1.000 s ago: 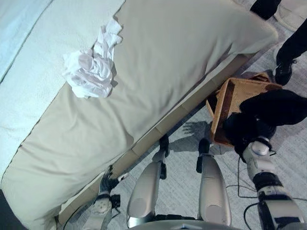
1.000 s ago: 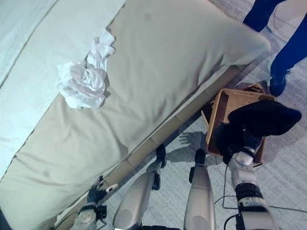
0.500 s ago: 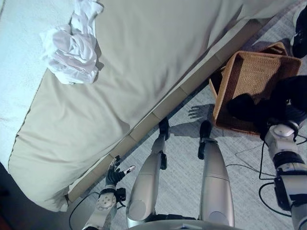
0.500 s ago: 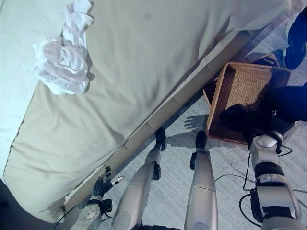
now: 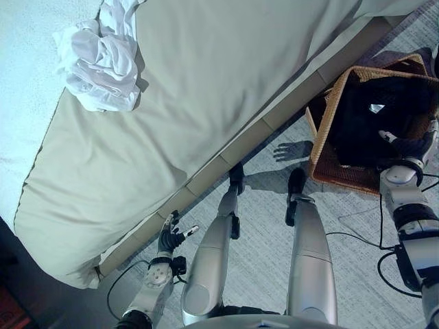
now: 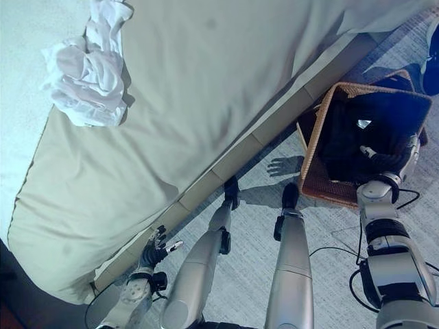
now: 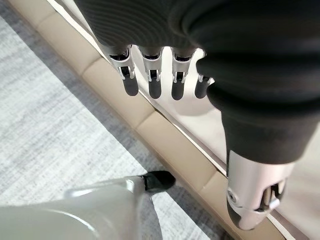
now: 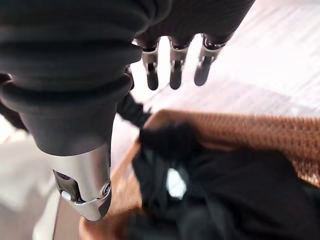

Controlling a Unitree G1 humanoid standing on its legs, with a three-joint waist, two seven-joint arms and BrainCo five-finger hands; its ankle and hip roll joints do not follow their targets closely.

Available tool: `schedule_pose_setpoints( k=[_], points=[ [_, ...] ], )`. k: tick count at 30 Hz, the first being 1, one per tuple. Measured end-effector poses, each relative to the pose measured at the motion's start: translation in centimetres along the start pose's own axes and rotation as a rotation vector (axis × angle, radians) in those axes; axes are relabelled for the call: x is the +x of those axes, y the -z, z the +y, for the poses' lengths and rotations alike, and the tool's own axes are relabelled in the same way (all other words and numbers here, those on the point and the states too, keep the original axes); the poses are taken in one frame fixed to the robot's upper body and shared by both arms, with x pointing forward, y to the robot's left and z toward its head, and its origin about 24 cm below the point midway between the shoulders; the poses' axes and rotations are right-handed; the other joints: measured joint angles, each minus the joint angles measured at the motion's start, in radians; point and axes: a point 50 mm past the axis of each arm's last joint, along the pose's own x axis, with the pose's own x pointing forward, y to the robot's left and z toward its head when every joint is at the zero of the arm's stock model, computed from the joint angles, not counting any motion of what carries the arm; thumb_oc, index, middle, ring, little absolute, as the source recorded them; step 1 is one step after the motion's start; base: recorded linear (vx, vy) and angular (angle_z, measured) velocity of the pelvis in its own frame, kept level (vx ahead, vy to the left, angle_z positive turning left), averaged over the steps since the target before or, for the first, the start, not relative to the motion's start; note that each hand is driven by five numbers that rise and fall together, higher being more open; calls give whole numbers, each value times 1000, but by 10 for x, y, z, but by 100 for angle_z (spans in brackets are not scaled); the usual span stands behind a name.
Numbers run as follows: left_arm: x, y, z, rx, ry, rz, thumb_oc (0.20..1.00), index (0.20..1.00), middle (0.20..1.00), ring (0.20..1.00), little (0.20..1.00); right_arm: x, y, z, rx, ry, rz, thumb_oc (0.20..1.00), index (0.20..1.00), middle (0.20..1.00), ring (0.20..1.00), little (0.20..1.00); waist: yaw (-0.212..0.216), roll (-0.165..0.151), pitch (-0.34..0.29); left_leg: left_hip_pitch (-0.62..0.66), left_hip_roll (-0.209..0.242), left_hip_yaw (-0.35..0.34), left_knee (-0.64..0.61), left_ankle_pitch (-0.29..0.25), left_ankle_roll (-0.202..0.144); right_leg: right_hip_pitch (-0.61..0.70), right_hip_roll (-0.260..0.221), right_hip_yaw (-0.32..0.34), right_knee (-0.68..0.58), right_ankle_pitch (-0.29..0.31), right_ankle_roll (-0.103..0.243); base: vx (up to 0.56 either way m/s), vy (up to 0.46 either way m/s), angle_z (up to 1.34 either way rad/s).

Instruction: Pick up clothes into the bucket

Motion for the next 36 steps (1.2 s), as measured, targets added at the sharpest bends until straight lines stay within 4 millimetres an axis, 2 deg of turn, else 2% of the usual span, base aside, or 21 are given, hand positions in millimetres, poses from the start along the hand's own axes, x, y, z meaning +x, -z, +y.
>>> schedule_pose_setpoints(
  k=[4,6,10,12,13,14,16,17,18,20,21,22,25,26,28,30,31,34,36],
  points=[
    [3,-6,0,-7,-3,-28,1000,1000,1000,1000,1000,-10,5,12,-36,-77,-19,1000,1000,1000,1000,1000,-1,0,0,0,1,-1,6,0,0,5,1,-2,-2,0,0,0,0,0],
    [6,-9,3,-20,-34,-40,1000,1000,1000,1000,1000,-20,15,20,-38,-114,8,1000,1000,1000,1000,1000,-2,0,0,6,1,-4,12,0,0,22,0,-7,-3,0,0,-16,-24,7],
    [13,-18,22,-60,-170,-61,1000,1000,1000,1000,1000,-57,46,39,-25,-207,74,1000,1000,1000,1000,1000,-6,-3,2,41,4,-30,30,-1,-1,91,-2,-37,-24,0,-1,-14,-12,16],
    [17,-29,39,-95,-273,-99,1000,1000,1000,1000,1000,-84,62,49,-28,-288,100,1000,1000,1000,1000,1000,-20,-8,5,78,5,-37,49,-13,-10,153,-4,-54,-41,2,-3,-3,13,15],
    [18,-31,45,-106,-306,-109,1000,1000,1000,1000,1000,-90,65,51,-27,-308,103,1000,1000,1000,1000,1000,-30,-11,6,84,5,-40,60,-18,-11,169,-6,-58,-45,2,-3,4,37,9],
    [20,-39,58,-117,-371,-132,1000,1000,1000,1000,1000,-101,73,56,-52,-358,111,1000,1000,1000,1000,1000,-42,-23,15,101,6,-42,92,-39,-16,203,-4,-58,-56,4,-5,-6,72,1],
    [21,-44,71,-126,-433,-152,1000,1000,1000,1000,1000,-113,82,59,-80,-404,129,1000,1000,1000,1000,1000,-52,-40,14,110,8,-39,123,-62,-13,230,-1,-57,-64,4,-4,-10,73,-12],
    [20,-50,86,-93,-477,-173,1000,1000,1000,1000,1000,-126,92,62,-130,-475,130,1000,1000,1000,1000,1000,-58,-60,9,114,12,-32,152,-81,-9,250,6,-50,-83,9,6,-4,61,-24],
    [24,-59,91,-86,-496,-197,1000,1000,1000,1000,1000,-132,96,62,-164,-513,122,1000,1000,1000,1000,1000,-69,-76,11,118,14,-27,163,-86,-6,258,11,-40,-92,18,12,-19,127,-32],
    [28,-83,114,-69,-577,-263,1000,1000,1000,1000,1000,-157,114,66,-279,-658,118,1000,1000,1000,1000,1000,-74,-124,14,152,25,-12,188,-108,-11,314,26,-24,-131,39,25,-24,121,-30],
    [28,-88,119,-56,-588,-283,1000,1000,1000,1000,1000,-163,117,67,-300,-691,117,1000,1000,1000,1000,1000,-73,-137,12,161,30,-2,190,-118,-5,323,32,-21,-139,42,29,-26,118,-35],
    [29,-101,127,-5,-604,-326,1000,1000,1000,1000,1000,-174,125,67,-325,-728,132,1000,1000,1000,1000,1000,-85,-163,0,168,31,9,193,-123,-11,331,37,-2,-159,52,28,-20,79,-30],
    [32,-138,138,99,-667,-434,1000,1000,1000,1000,1000,-190,138,63,-422,-809,120,1000,1000,1000,1000,1000,-89,-192,7,186,37,39,211,-139,0,373,51,25,-216,96,50,-36,117,-34],
    [31,-146,141,130,-675,-465,1000,1000,1000,1000,1000,-193,139,63,-435,-825,115,1000,1000,1000,1000,1000,-84,-199,8,190,45,48,214,-143,1,377,54,30,-226,103,51,-35,101,-33],
    [26,-176,150,218,-728,-575,1000,1000,1000,1000,1000,-197,143,63,-451,-842,123,1000,1000,1000,1000,1000,-101,-211,9,198,48,67,217,-146,1,401,58,52,-283,135,58,-28,82,-30],
    [23,-190,157,237,-778,-621,1000,1000,1000,1000,1000,-198,143,63,-451,-845,127,1000,1000,1000,1000,1000,-106,-217,12,198,51,78,216,-147,2,411,61,60,-313,153,61,-17,84,-20],
    [18,-206,168,274,-825,-661,1000,1000,1000,1000,1000,-200,143,65,-444,-853,131,1000,1000,1000,1000,1000,-119,-233,17,199,48,89,219,-147,1,421,64,76,-346,175,70,-22,95,-31],
    [1,-257,197,416,-945,-779,1000,1000,1000,1000,1000,-206,138,72,-416,-880,120,1000,1000,1000,1000,1000,-112,-274,26,170,68,110,242,-165,4,423,77,95,-408,215,72,-7,63,-29],
    [-3,-276,197,444,-966,-836,1000,1000,1000,1000,1000,-208,141,71,-422,-884,134,1000,1000,1000,1000,1000,-124,-282,26,157,66,118,244,-166,4,425,77,102,-447,234,75,-3,64,-9]
  ],
)
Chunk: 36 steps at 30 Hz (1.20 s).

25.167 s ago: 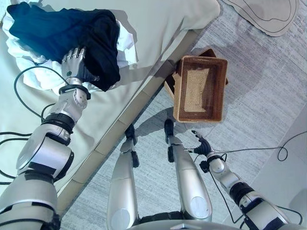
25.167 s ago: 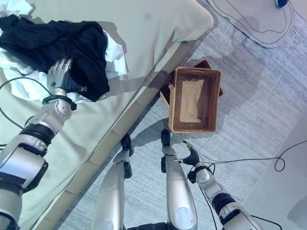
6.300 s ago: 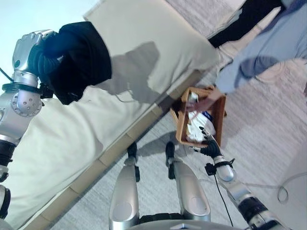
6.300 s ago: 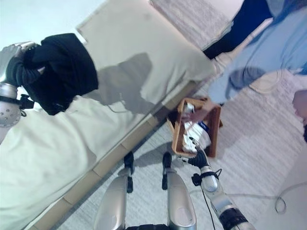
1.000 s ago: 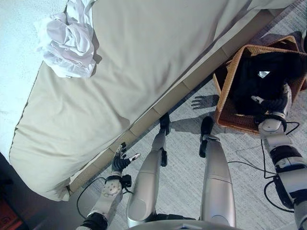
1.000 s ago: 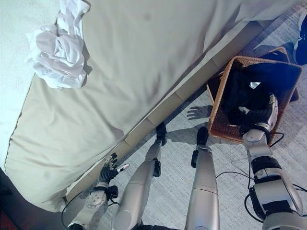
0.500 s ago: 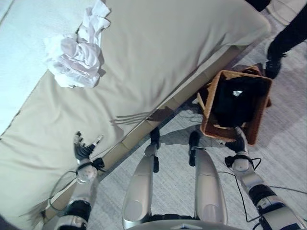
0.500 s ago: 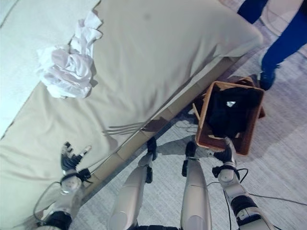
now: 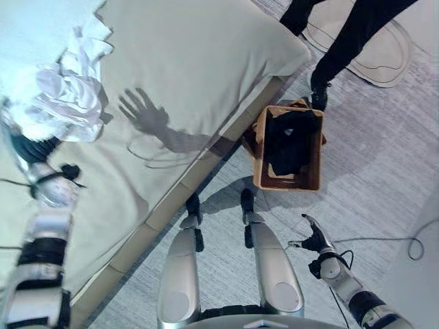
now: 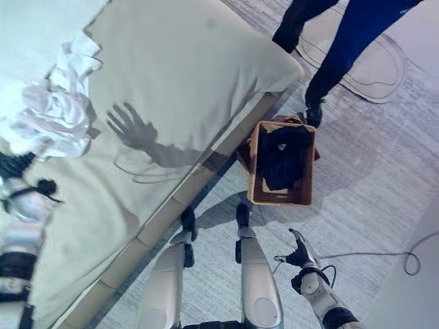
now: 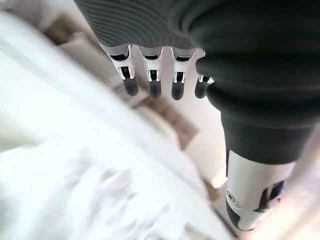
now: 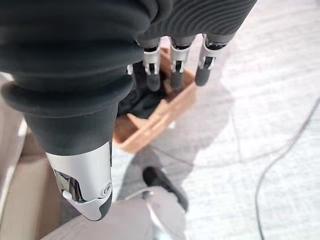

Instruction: Pick up clothes into the bucket

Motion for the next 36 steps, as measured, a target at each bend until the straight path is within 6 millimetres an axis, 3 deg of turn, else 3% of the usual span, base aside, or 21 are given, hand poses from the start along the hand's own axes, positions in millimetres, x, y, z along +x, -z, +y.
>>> schedule_pose_setpoints(
  k=[4,16,22,31,32,33,34,36],
  points=[
    [26,-10,15,131,-35,-69,1000,1000,1000,1000,1000,-1,-10,11,9,-36,-37,1000,1000,1000,1000,1000,-20,-28,6,-72,17,12,81,-39,1,-24,10,9,-30,30,2,-6,38,-13],
    [80,-44,22,326,-70,-139,1000,1000,1000,1000,1000,-1,-43,19,117,-50,-168,1000,1000,1000,1000,1000,-44,-72,16,-320,76,-41,331,-149,1,-122,63,-16,-60,72,9,27,-7,-5],
    [95,-64,16,328,-37,-157,1000,1000,1000,1000,1000,-2,-65,16,218,-38,-262,1000,1000,1000,1000,1000,-44,-86,11,-427,93,-72,416,-180,21,-178,81,-38,-58,73,9,6,-10,1],
    [106,-66,12,294,31,-78,1000,1000,1000,1000,1000,-5,-82,28,288,-71,-302,1000,1000,1000,1000,1000,-48,-90,8,-518,82,-118,444,-185,25,-231,83,-79,-55,76,13,7,-7,8],
    [110,-69,11,262,35,-51,398,398,398,398,398,-6,-82,29,297,-76,-301,1000,1000,1000,1000,1000,-47,-90,8,-526,80,-120,445,-184,26,-238,82,-81,-54,77,15,-13,13,3],
    [110,-69,11,259,40,-47,332,332,332,332,332,-6,-83,30,300,-77,-300,1000,1000,1000,1000,1000,-47,-91,8,-528,80,-120,445,-183,27,-240,81,-81,-54,78,16,0,0,0],
    [111,-68,12,244,43,-31,200,200,200,200,200,-6,-83,30,305,-79,-299,1000,1000,1000,1000,1000,-48,-91,8,-528,79,-119,446,-183,27,-240,81,-80,-54,79,17,0,0,0],
    [117,-72,16,220,37,-10,200,200,200,200,200,-6,-84,31,307,-86,-300,1000,1000,1000,1000,1000,-50,-91,7,-528,76,-119,446,-183,27,-240,79,-80,-54,79,18,-18,-3,1]
  ],
)
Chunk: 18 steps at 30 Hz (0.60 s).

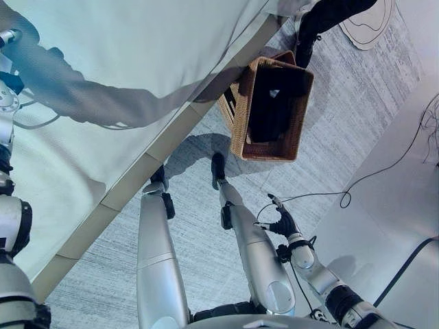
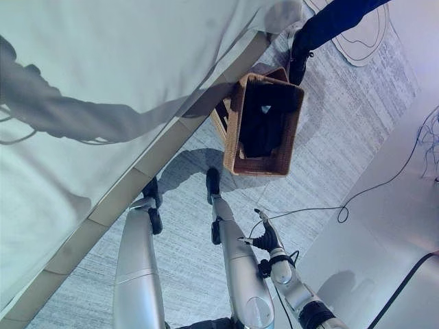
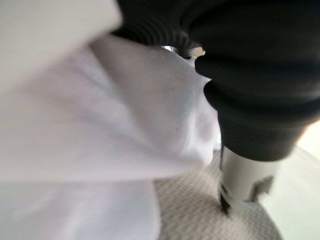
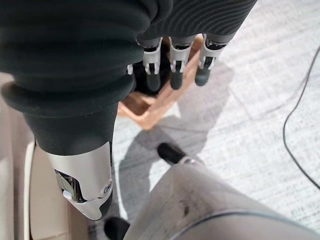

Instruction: Pick up clothes into the bucket

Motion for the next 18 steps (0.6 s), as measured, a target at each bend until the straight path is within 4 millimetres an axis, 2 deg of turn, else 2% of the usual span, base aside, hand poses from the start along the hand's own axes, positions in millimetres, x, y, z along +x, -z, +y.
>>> schedule_pose_setpoints(
  k=[8,14,18],
  points=[
    [5,-5,7,-4,47,-23,200,200,200,200,200,1,-1,2,-2,-27,-4,1000,1000,1000,1000,1000,3,-1,0,5,-10,-6,-4,7,10,6,-8,-9,1,0,1,-31,-18,3],
    [-9,-2,-10,23,160,-72,200,200,200,200,200,2,-2,2,-9,-47,-7,1000,1000,1000,1000,1000,9,-1,0,70,-29,1,-49,21,24,49,-27,-10,1,-3,4,-41,-36,7],
    [-25,1,-24,41,246,-126,200,200,200,200,200,3,-2,-2,-21,-43,-7,1000,1000,1000,1000,1000,13,-1,-1,128,-51,2,-110,47,22,80,-47,-14,0,-5,6,-50,-48,15]
  ],
)
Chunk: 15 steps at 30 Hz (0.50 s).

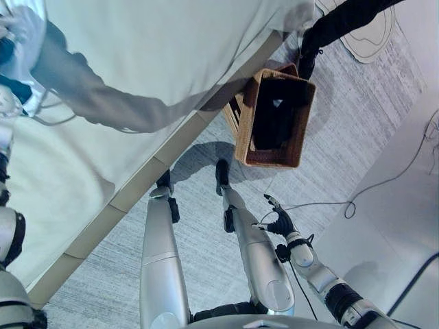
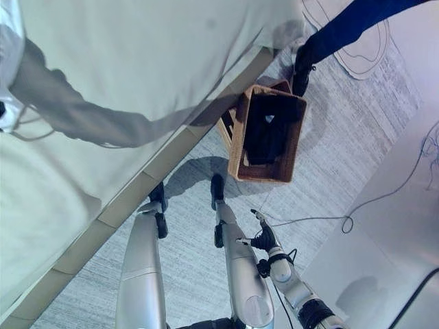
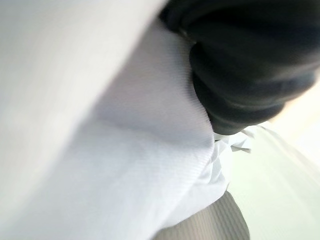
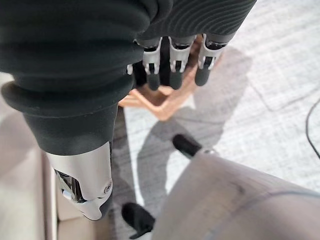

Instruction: Pick up clothes into the bucket

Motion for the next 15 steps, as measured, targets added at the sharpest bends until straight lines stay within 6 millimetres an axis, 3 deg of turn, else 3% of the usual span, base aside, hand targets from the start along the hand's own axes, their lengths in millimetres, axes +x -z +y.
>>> schedule_pose_setpoints(
  k=[4,7,15],
  points=[
    [-15,2,-9,-70,31,-40,200,200,200,200,200,1,1,-4,-5,5,4,1000,1000,1000,1000,1000,20,0,0,71,-15,1,-69,34,-5,37,-13,-8,0,-4,1,-19,-42,12],
    [-29,0,-13,-232,46,-76,200,200,200,200,200,1,8,-11,-31,21,37,1000,1000,1000,1000,1000,33,2,1,163,-37,1,-146,83,-16,97,-30,-15,3,-15,-1,-89,-54,19],
    [-39,-9,-13,-542,83,-96,200,200,200,200,200,-3,18,-21,-35,42,86,1000,1000,1000,1000,1000,80,10,6,450,-72,-3,-322,127,-34,295,-68,-35,29,-70,-8,49,-35,14]
  ],
)
